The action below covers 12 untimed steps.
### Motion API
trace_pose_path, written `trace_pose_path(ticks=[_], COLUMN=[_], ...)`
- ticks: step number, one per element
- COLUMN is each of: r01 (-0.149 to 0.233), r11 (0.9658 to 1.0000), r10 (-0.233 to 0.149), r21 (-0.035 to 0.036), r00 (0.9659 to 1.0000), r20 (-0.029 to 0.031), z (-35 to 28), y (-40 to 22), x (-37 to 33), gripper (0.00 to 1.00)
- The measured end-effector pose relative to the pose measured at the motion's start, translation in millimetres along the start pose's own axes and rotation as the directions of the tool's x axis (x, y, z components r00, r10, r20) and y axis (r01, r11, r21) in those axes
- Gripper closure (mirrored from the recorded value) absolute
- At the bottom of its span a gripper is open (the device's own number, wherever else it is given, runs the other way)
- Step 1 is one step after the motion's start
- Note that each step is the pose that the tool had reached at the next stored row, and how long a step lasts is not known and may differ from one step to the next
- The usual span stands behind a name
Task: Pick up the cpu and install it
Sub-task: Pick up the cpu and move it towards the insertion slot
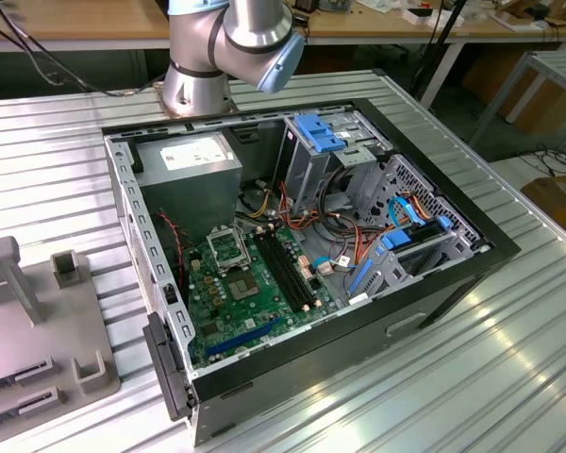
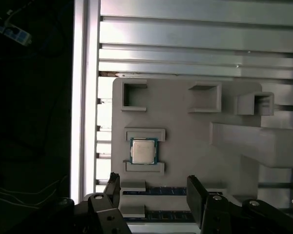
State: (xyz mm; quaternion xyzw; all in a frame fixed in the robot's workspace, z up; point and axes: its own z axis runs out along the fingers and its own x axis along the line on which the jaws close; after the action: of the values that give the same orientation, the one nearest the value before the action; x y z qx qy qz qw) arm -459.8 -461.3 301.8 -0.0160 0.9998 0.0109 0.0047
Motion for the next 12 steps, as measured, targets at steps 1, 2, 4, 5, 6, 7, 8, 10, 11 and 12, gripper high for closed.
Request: trace_pose_path(ticks=[1,2,4,5,6,7,8,10,11,12], r01=[0.0,0.0,0.0,0.0,0.0,0.0,0.0,0.0,0.0,0.0], r11=[1.0,1.0,1.0,1.0,1.0,1.0,1.0,1.0,1.0,1.0], r10=[0.0,0.0,0.0,0.0,0.0,0.0,0.0,0.0,0.0,0.0], r21=[0.0,0.0,0.0,0.0001,0.0001,0.0,0.0001,0.0001,0.0001,0.0001], r00=[1.0,1.0,1.0,1.0,1.0,1.0,1.0,1.0,1.0,1.0], r20=[-0.0001,-0.0001,0.0,-0.0002,-0.0003,-0.0002,-0.0001,-0.0001,-0.0002,-0.0002], z=[1.7,3.6,6.7,6.8,6.8,7.0,7.1,7.1,7.1,7.1], y=[-0.1,-0.1,-0.2,-0.2,-0.2,-0.2,-0.3,-0.2,-0.2,-0.3], x=[-0.4,-0.7,-0.9,-0.8,-0.9,-0.9,-0.9,-0.9,-0.9,-0.9], gripper=[0.34,0.34,0.34,0.34,0.34,0.34,0.34,0.34,0.34,0.34])
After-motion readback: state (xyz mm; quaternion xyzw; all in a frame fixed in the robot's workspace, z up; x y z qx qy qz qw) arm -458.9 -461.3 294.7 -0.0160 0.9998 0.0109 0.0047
